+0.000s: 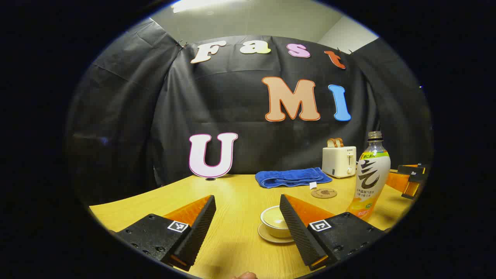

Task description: Open the teacup lid with one hand, grasp the water bottle and pour water into the teacup with the other hand; after pouring, place the water bottle on the coaster and then close the teacup lid.

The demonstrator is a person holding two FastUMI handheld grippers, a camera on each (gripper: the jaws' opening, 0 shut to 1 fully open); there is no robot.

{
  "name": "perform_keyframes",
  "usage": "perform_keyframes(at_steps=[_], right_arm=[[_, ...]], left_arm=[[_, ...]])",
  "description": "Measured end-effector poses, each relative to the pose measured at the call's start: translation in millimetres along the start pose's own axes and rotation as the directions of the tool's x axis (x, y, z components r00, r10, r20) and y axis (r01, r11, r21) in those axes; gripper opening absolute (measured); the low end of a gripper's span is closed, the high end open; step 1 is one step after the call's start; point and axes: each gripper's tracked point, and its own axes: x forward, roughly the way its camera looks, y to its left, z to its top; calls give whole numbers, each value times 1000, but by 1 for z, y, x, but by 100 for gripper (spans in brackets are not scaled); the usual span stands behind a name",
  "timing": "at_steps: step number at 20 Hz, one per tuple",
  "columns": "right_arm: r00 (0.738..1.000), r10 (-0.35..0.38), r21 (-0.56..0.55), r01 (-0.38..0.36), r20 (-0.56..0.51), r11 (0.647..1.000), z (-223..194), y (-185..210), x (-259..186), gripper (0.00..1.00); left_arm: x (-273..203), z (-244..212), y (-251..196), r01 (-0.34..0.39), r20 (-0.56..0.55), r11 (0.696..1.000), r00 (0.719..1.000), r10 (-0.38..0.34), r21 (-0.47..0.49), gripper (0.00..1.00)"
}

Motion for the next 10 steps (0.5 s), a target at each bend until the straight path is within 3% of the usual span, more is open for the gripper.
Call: perform_keyframes(at_steps=[10], right_arm=[[1000,-12,0,12,3,1000,1,-3,0,95]], left_arm=[[2,-4,-3,17,-17,1000,1000,-17,-1,96]])
